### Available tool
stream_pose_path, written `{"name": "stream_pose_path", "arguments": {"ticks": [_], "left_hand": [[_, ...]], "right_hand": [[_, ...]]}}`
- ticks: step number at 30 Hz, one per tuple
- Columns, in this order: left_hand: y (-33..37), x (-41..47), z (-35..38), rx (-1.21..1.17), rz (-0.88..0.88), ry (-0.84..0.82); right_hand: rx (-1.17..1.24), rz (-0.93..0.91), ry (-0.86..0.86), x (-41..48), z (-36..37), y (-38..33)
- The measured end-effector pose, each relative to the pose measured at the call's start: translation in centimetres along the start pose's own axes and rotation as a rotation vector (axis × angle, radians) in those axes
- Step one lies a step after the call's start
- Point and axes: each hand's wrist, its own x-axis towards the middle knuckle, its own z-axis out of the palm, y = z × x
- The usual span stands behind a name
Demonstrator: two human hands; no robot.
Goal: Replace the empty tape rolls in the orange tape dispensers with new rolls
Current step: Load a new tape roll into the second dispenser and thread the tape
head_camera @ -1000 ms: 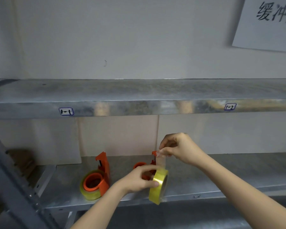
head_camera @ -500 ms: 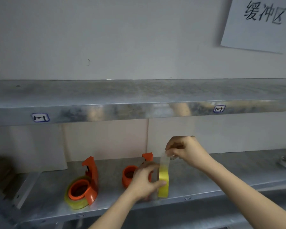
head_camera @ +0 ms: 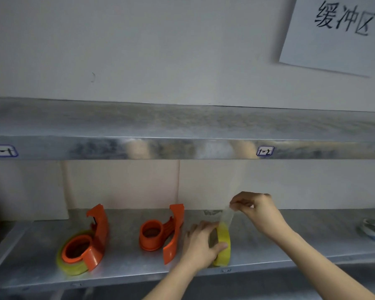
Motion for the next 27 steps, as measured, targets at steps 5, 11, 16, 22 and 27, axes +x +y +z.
{"name": "stream_pose_path", "arguments": {"ticks": [5,11,16,22,27], "left_hand": [[-0.4,0.7,0.0,0.045,-0.001,-0.039],[-0.4,0.7,0.1,0.043,0.012,-0.032],[-0.5,1.1,0.1,0.035,0.014,-0.035],[0.2,1.7,-0.6,0.060,0.004,-0.071],[0.2,1.8,-0.7,0.075,-0.011,-0.073]], "right_hand": [[0.140,0.005,-0.008,0.5,0.1,0.9],[0.333,0.091,-0.009,0.8,-0.4,2.5],[0.394,0.107,-0.026,0.8,-0.5,2.7],[0.480,0.108,-0.044,0.8,-0.2,2.3],[0.514,0.118,-0.054,0.7,0.0,2.2]]}}
